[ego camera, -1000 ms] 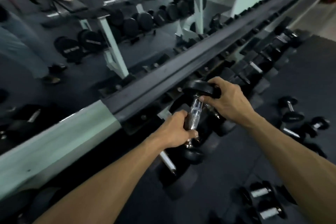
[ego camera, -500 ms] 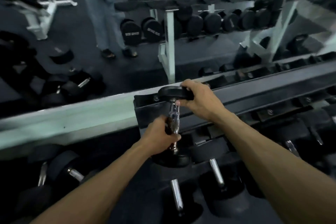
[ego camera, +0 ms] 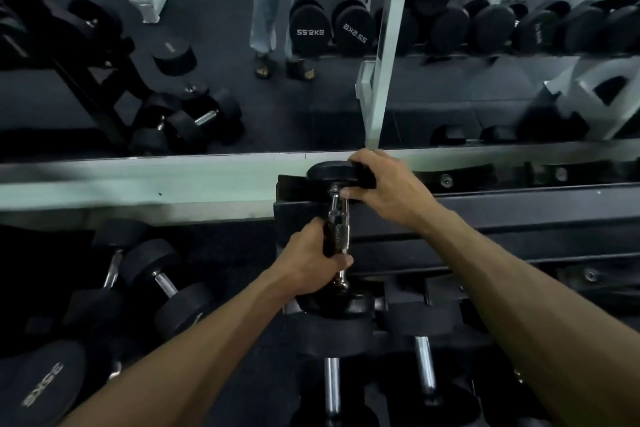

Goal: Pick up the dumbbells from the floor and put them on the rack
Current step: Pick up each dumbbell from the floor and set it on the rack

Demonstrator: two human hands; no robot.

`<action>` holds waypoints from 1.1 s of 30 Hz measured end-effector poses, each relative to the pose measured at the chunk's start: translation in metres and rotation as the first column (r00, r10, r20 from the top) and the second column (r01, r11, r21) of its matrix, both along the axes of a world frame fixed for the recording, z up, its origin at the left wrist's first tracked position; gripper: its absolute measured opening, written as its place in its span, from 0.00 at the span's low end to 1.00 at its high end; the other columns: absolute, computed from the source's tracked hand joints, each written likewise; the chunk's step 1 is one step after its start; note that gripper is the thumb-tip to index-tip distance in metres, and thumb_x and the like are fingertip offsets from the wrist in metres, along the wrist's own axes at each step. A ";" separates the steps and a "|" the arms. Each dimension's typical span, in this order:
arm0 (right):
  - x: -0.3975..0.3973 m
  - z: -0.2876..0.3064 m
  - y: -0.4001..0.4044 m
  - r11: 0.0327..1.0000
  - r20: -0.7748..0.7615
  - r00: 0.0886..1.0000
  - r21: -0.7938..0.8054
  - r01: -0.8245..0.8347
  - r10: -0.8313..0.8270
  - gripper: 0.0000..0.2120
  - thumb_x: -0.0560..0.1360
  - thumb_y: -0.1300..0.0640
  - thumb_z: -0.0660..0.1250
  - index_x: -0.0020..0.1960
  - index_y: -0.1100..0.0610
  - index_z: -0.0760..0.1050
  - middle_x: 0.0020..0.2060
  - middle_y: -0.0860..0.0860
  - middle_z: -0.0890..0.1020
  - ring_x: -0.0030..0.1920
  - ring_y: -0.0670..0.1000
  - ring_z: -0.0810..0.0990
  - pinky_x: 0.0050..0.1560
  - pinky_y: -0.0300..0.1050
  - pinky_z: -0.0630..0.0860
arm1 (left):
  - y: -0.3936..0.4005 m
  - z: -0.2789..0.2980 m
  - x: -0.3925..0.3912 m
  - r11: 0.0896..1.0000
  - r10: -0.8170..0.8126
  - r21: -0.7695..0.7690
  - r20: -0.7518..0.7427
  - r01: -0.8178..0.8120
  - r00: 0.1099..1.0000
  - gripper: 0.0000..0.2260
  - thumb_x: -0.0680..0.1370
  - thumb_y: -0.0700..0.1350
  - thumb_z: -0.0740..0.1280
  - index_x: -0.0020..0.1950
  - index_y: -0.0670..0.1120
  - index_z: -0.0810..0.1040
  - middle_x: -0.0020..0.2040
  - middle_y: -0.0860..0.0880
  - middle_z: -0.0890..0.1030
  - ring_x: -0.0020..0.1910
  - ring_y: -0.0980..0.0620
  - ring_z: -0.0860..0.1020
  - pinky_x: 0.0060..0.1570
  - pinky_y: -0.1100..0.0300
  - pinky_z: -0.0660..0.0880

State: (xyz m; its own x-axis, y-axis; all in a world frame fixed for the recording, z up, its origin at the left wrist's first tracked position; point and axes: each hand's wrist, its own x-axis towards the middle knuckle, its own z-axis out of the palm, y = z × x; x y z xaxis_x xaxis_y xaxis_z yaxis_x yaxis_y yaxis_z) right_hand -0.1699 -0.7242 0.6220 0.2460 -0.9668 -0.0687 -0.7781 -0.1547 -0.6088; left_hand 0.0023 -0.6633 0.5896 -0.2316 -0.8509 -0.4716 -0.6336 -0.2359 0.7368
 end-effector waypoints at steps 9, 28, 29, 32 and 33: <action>0.004 0.010 0.011 0.998 -0.027 0.998 0.020 0.051 -0.051 0.24 0.73 0.49 0.71 0.65 0.52 0.68 0.57 0.52 0.77 0.57 0.53 0.76 0.58 0.48 0.74 | 0.006 0.003 0.000 0.999 0.014 -0.047 0.018 -0.013 1.000 0.15 0.73 0.49 0.73 0.56 0.51 0.72 0.48 0.54 0.79 0.46 0.56 0.79 0.46 0.61 0.74; 0.000 0.083 0.217 0.900 -0.328 0.848 -0.015 0.435 -0.415 0.26 0.76 0.43 0.65 0.69 0.53 0.65 0.63 0.54 0.73 0.62 0.57 0.75 0.61 0.52 0.72 | 0.103 0.086 0.024 0.591 -0.568 -0.398 0.412 0.702 0.712 0.26 0.79 0.56 0.63 0.75 0.50 0.63 0.67 0.48 0.71 0.65 0.47 0.72 0.60 0.52 0.72; -0.002 0.085 0.239 0.879 -0.337 0.825 -0.014 0.477 -0.453 0.26 0.75 0.43 0.65 0.69 0.52 0.65 0.62 0.54 0.73 0.62 0.57 0.75 0.61 0.53 0.73 | 0.114 0.089 0.020 0.540 -0.604 -0.400 0.429 0.741 0.672 0.26 0.79 0.56 0.62 0.75 0.50 0.63 0.67 0.48 0.70 0.65 0.47 0.72 0.60 0.52 0.72; -0.012 0.082 0.309 0.791 -0.354 0.734 -0.026 0.612 -0.580 0.27 0.75 0.42 0.64 0.69 0.52 0.66 0.61 0.54 0.74 0.62 0.58 0.75 0.61 0.55 0.73 | 0.151 0.089 -0.002 0.386 -0.692 -0.418 0.458 0.822 0.558 0.25 0.78 0.56 0.63 0.74 0.50 0.65 0.66 0.50 0.71 0.66 0.49 0.71 0.60 0.54 0.72; -0.018 0.080 0.335 0.755 -0.360 0.698 -0.029 0.655 -0.619 0.27 0.75 0.41 0.64 0.69 0.52 0.66 0.61 0.54 0.74 0.62 0.58 0.75 0.61 0.55 0.73 | 0.165 0.088 -0.012 0.333 -0.716 -0.413 0.474 0.848 0.513 0.25 0.78 0.57 0.63 0.74 0.50 0.65 0.66 0.50 0.71 0.66 0.49 0.71 0.60 0.54 0.72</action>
